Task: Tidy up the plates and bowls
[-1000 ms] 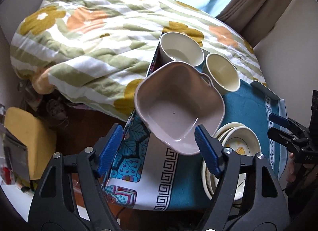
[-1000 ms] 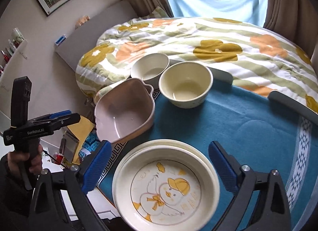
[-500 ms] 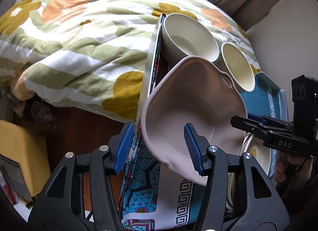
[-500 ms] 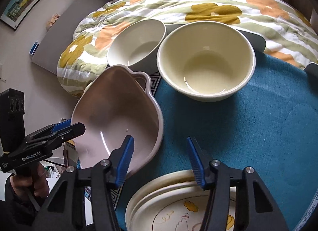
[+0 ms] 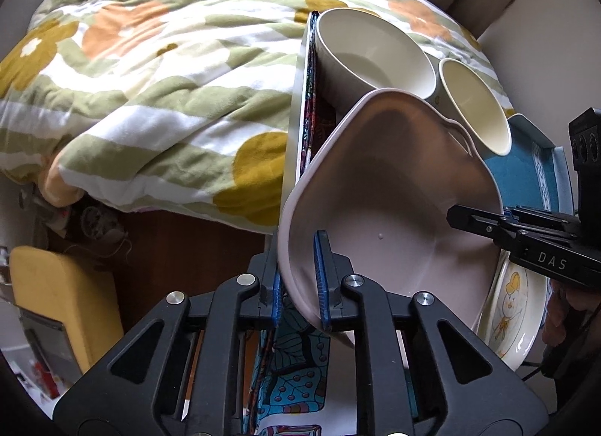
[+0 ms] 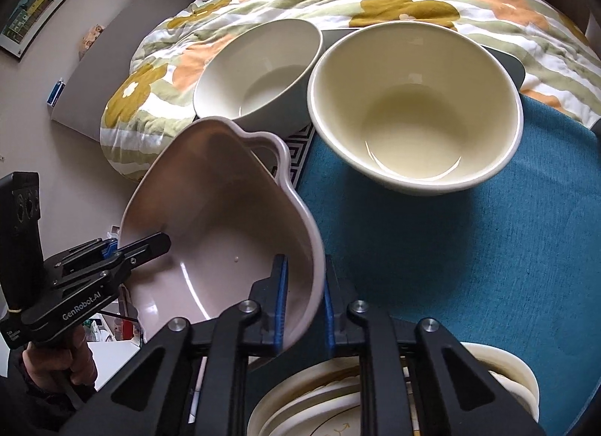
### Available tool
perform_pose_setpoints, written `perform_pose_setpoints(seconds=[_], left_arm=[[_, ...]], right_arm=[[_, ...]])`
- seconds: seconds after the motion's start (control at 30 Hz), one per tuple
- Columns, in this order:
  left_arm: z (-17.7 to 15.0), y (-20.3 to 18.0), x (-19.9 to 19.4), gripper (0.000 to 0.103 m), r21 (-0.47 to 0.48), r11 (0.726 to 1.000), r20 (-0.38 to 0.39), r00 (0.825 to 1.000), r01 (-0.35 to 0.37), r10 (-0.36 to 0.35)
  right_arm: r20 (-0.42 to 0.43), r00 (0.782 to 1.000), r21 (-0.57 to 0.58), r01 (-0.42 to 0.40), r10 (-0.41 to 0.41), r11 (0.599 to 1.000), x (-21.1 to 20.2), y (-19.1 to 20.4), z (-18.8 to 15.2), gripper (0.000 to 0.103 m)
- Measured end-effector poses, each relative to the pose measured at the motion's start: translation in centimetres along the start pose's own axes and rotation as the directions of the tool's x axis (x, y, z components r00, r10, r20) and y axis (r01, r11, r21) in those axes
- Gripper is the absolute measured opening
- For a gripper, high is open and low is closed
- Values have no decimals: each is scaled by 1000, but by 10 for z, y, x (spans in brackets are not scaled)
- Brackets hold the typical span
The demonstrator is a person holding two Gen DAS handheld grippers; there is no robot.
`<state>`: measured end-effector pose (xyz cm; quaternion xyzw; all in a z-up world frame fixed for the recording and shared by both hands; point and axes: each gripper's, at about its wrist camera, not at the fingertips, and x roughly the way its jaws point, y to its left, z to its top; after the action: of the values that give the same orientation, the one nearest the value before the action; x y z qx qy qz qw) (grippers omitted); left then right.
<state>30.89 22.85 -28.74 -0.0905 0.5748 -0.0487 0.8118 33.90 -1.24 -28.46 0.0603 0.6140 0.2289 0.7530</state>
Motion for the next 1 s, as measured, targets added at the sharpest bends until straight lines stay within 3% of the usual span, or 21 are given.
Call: perform_pose_setpoints(seconds=[0.23,0.47,0.73,1.0], left_arm=[[-5,-12,-22,13,1,1000,30,999,-19,19],[-15,-58,-64,13,22,999,85,996,-39,37],[-44,-165,-97,13,54,998,144,989,-19,11],[-82,-293,-93,13,124,992,152,987,36,-55]], right_arm=[[26,999,-8,-19,19,1000,-15,3,-4,15],[76,996,-20,-38,40,999,-60,-8,-23,15],[182,983,-22,-31,35,999,-150,-68,-68,15],[241,970,26,29,-34,999,-221,-155,-131,15]])
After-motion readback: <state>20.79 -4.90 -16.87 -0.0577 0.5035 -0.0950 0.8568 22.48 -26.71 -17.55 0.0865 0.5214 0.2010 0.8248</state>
